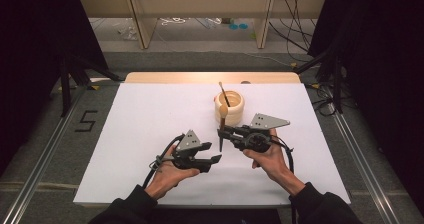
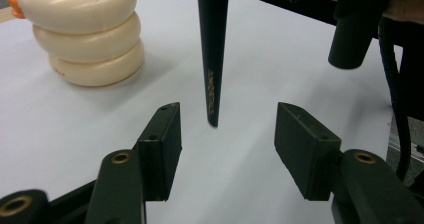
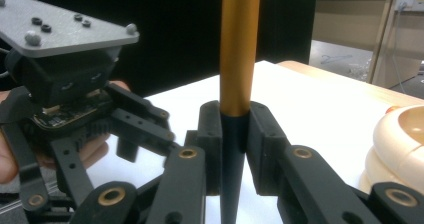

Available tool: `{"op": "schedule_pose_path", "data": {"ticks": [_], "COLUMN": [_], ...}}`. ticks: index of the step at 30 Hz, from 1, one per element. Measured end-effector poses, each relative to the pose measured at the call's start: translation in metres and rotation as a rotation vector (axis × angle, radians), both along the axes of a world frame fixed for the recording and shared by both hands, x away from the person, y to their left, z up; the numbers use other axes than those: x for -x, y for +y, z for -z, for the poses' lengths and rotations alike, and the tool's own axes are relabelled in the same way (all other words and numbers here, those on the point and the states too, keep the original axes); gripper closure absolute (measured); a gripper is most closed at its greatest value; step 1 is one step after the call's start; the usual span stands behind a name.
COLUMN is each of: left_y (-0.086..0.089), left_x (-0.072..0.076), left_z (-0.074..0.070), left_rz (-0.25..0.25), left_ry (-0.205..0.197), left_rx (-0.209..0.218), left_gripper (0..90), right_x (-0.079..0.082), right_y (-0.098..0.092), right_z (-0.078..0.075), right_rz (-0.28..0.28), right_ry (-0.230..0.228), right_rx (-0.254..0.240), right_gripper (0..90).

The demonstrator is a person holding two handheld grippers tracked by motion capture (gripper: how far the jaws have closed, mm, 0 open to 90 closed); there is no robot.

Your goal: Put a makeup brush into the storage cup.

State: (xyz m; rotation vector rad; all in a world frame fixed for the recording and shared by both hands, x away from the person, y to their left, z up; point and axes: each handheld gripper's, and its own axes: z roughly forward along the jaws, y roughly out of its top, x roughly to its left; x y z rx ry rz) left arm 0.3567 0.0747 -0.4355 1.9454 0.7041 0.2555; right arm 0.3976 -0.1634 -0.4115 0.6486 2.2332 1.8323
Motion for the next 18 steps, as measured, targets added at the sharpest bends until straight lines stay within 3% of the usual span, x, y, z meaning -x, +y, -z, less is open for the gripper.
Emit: {"op": "schedule_pose_path", "data": {"ticks": [5,18], "left_y": [0.012,0.035], "left_x": [0.007,0.024], "left_z": [-0.003,0.002], "left_rz": [-0.008,-0.03], "left_ry": [-0.016,-0.017], "left_rx": [0.018,-0.03], "left_gripper": [41.4,35.6], "right_x": [-0.006,-0.024], "right_y": [-0.005,-0.014], "right_z": [-0.004,-0.01], "right_rz": [0.025,0.081], "right_ry": [-0.005,-0.005], "right_rx": [-0.004,0.002], "right_gripper": [78.3,78.3]}}
